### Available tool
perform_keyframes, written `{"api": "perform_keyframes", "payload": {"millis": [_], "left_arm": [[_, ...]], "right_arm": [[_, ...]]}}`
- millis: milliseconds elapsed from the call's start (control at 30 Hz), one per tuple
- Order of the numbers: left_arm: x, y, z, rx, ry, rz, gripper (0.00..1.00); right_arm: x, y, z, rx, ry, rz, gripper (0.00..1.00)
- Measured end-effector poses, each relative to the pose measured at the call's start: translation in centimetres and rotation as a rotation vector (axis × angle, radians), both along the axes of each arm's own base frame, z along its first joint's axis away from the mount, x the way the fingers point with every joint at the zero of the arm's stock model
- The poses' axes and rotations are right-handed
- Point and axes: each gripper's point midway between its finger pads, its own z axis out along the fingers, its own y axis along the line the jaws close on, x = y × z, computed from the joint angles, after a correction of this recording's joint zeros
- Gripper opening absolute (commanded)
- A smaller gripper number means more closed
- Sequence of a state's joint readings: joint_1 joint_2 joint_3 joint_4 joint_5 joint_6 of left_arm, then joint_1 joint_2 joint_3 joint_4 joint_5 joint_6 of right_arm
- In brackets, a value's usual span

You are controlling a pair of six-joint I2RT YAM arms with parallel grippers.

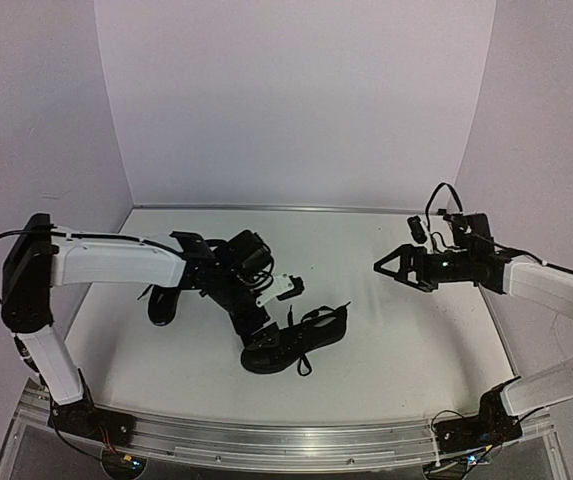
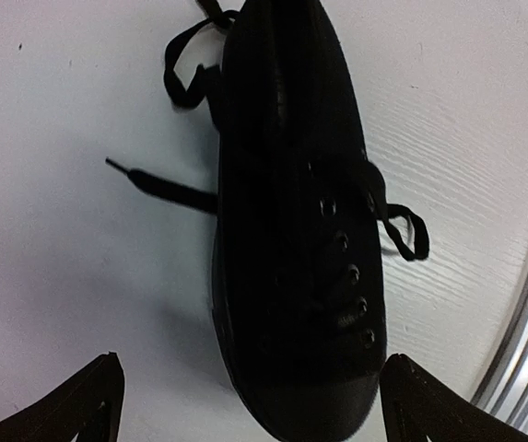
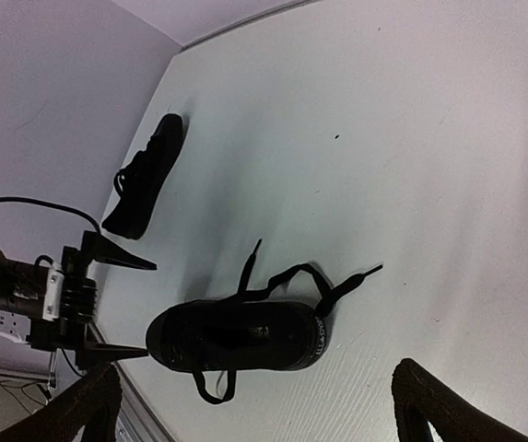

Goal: Tie the shoes

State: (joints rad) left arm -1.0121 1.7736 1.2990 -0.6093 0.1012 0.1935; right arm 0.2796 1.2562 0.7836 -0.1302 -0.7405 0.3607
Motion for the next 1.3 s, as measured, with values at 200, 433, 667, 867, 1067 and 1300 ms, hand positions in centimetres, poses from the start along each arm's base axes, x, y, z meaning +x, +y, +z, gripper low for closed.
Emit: {"api": "perform_keyframes", "payload": {"millis": [200, 433, 667, 867, 1067, 1300], "left_arm": [[-2.4, 2.6, 0.6, -0.105, 0.073, 0.145, 0.99], [-5.5, 4.2, -4.0, -0.045, 0.188, 0.218, 0.99], [-5.6, 4.6, -7.3, 0.042, 0.186, 0.281, 0.99], [-1.2, 3.8, -5.9, 0.036, 0.088, 0.389, 0.96], [4.9, 2.7, -3.9, -0.061, 0.047, 0.501, 0.91], [10.5, 0.1, -5.0, -0.098, 0.064, 0.515, 0.88]], "right_arm": [[-0.2, 3.3, -4.1, -0.047, 0.095, 0.115, 0.98], [0.8, 7.4, -6.1, -0.078, 0.114, 0.208, 0.98], [0.2, 9.8, -8.8, -0.111, 0.147, 0.270, 0.93], [-2.1, 10.8, -9.6, -0.095, 0.146, 0.316, 0.87], [-6.3, 9.4, -9.4, -0.054, 0.188, 0.310, 0.85], [-10.4, 11.1, -9.0, 0.003, 0.206, 0.367, 0.85]]}}
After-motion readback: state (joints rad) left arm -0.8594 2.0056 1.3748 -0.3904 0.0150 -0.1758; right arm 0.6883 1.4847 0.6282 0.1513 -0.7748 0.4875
